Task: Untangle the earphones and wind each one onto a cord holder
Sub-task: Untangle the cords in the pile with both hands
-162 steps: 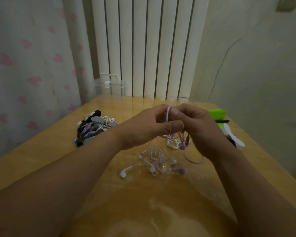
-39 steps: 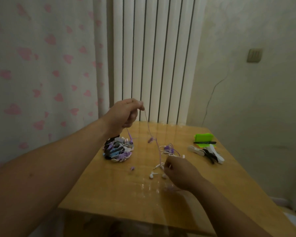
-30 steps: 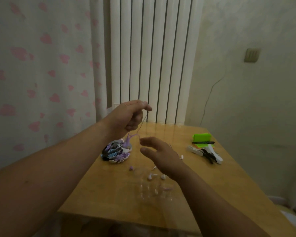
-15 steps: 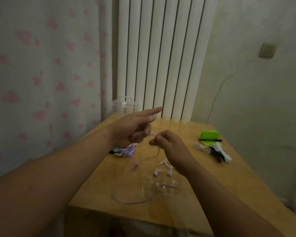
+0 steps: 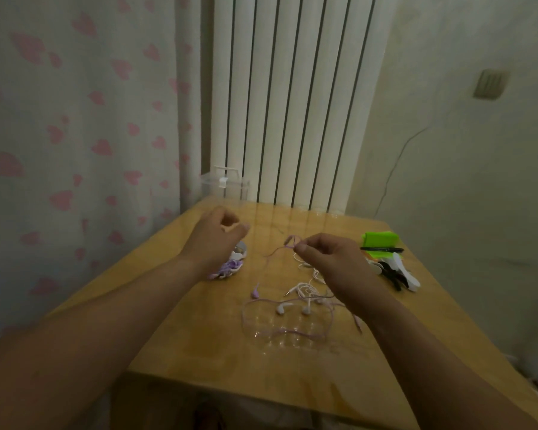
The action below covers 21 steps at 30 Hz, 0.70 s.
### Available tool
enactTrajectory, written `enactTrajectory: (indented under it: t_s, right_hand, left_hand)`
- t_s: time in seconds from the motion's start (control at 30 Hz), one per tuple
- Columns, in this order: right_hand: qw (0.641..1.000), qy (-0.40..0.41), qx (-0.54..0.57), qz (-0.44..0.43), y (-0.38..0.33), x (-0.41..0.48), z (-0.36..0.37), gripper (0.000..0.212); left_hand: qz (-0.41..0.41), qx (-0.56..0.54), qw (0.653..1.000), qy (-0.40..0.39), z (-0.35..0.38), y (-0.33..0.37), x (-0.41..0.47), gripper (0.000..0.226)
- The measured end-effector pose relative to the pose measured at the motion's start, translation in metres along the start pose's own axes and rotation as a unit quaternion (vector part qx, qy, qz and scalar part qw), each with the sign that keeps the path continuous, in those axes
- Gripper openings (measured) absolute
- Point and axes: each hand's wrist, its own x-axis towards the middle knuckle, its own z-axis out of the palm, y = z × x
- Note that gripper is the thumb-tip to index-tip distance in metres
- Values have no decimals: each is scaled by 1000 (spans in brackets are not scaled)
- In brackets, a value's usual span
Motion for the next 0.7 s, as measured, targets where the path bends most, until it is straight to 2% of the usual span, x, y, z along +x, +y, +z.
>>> enactTrajectory:
  t_s: [0.07,0.13,0.2,0.23,0.3,0.4,0.5,0.63,0.7]
  right_hand:
    - [1000,7,-15,-8,-3,2,3,10]
    - [999,15,-40,-20,-6,4,4,11]
    - [996,39,-76,-30,-7,5,6,11]
    - [994,56,-89,-32,-8,5,7,10]
    - [991,86,-95,-40,-9,4,10,7]
    - [991,113,-51,-50,-5,3,13,6]
    - [994,104,0,-38,-3,1,13,7]
    - [994,107,6,-6,3,2,5,10]
    - [995,103,7,12,8,2,0,11]
  left_hand:
    - [66,-17,996,-60,8,15,-11,22]
    - [101,-12,986,-128,16,34,-23,32]
    - [105,25,986,-128,23,45,-31,48]
    - [97,36,988,-115,27,47,-33,52]
    - [53,23,992,-112,32,49,-35,47]
    - [-18,-98,981,-165,36,46,-36,27]
    - [-49,-166,968,-184,36,41,-36,20]
    - [-95,-230,960,-126,34,37,-35,20]
    - [-115,-277,942,-149,33,34,-36,22]
